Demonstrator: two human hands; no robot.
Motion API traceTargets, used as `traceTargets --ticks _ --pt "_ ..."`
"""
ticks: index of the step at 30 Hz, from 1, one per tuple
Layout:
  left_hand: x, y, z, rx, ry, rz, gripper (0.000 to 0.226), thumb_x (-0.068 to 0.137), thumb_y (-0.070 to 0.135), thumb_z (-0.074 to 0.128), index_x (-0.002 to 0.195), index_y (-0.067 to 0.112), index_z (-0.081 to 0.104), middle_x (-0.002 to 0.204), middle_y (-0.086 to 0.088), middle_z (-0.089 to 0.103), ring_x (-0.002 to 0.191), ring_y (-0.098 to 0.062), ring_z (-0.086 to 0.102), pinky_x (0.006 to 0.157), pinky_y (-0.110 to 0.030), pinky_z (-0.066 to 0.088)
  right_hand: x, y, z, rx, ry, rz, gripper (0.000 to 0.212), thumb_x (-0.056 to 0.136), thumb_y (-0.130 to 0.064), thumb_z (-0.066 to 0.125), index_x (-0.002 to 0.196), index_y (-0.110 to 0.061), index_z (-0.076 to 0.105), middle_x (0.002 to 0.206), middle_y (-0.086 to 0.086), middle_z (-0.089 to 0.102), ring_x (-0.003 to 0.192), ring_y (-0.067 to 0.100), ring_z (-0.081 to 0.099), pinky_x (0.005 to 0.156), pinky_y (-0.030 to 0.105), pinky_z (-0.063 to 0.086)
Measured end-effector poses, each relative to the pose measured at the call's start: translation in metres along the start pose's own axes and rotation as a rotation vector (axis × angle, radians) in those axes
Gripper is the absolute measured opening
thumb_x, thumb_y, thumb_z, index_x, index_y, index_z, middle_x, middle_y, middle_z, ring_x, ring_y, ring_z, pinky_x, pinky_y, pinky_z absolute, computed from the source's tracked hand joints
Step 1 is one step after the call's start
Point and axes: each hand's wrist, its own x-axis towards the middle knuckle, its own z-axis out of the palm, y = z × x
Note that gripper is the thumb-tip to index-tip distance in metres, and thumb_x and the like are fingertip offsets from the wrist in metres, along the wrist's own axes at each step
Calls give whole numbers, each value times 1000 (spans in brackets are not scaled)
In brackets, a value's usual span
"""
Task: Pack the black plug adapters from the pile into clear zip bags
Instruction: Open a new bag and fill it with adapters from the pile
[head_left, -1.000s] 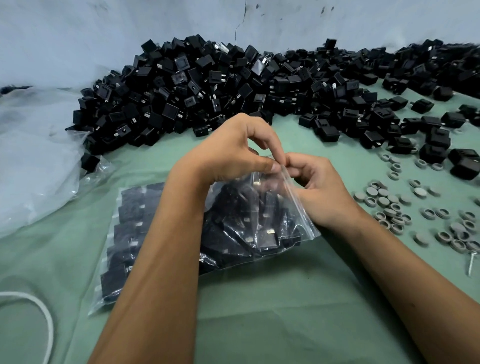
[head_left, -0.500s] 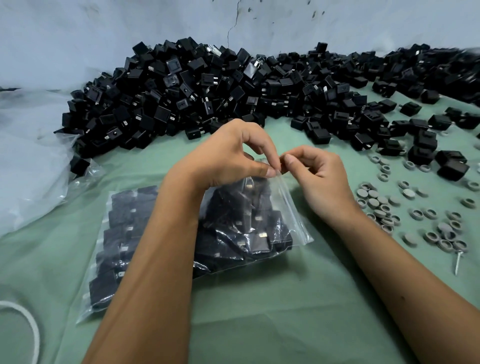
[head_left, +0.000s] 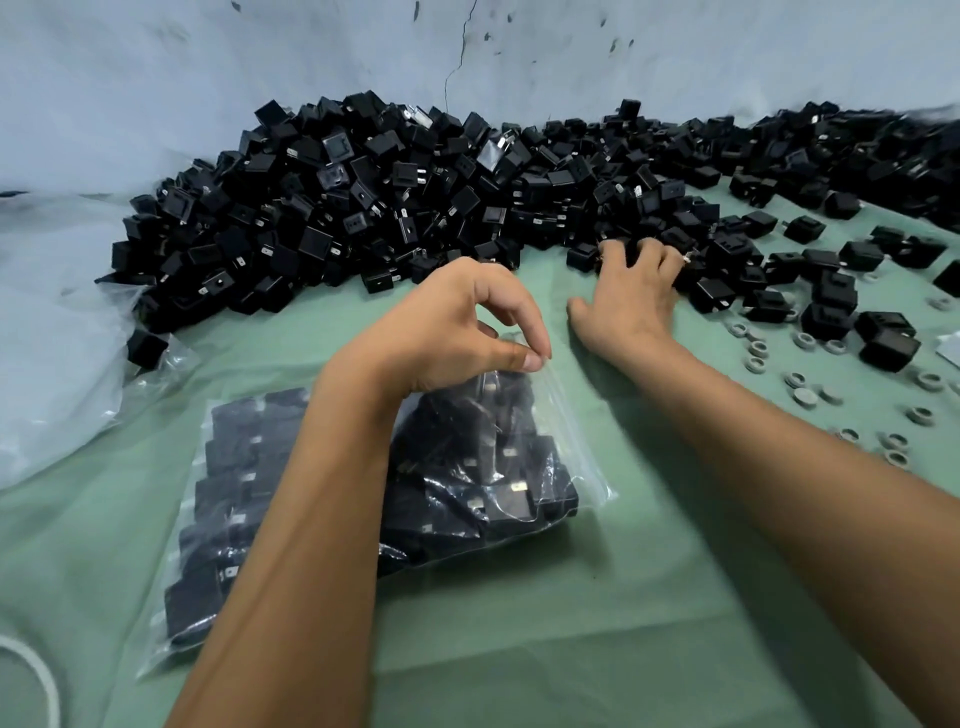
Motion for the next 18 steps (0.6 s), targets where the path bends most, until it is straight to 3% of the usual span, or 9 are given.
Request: traceTargets --ticks 4,8,12,16,18 --pt "0 -2 1 -21 -5 6 11 77 9 88 83 16 82 108 -7 68 105 -20 64 90 -44 57 31 -8 7 -5 -65 38 63 88 -42 64 146 -27 45 153 17 32 147 40 16 112 50 35" --pt "1 -4 0 -37 -2 11 12 77 10 88 82 18 81 107 -4 69 104 -19 65 90 -44 57 46 -22 17 -51 -137 -121 56 94 -46 63 148 -32 49 149 10 38 141 35 28 108 53 35" --pt "1 -5 -1 -28 -1 16 12 78 10 88 82 18 81 105 -2 70 104 -16 65 90 -44 56 37 -39 26 25 -166 -297 41 99 -34 59 139 -33 53 140 0 52 135 27 40 102 55 37" --pt "0 -6 -2 -34 -2 29 11 78 9 88 83 16 81 101 -2 72 106 -17 65 89 -46 57 19 -41 23 73 -101 -359 31 96 -31 60 127 -36 61 129 -7 60 132 23 40 100 50 30" --pt "-1 -6 -1 -24 2 30 10 78 9 88 84 14 81 103 -4 72 107 -19 65 89 -46 57 6 -38 17 91 14 -361 29 94 -34 64 123 -39 64 123 -13 64 129 20 41 99 46 27"
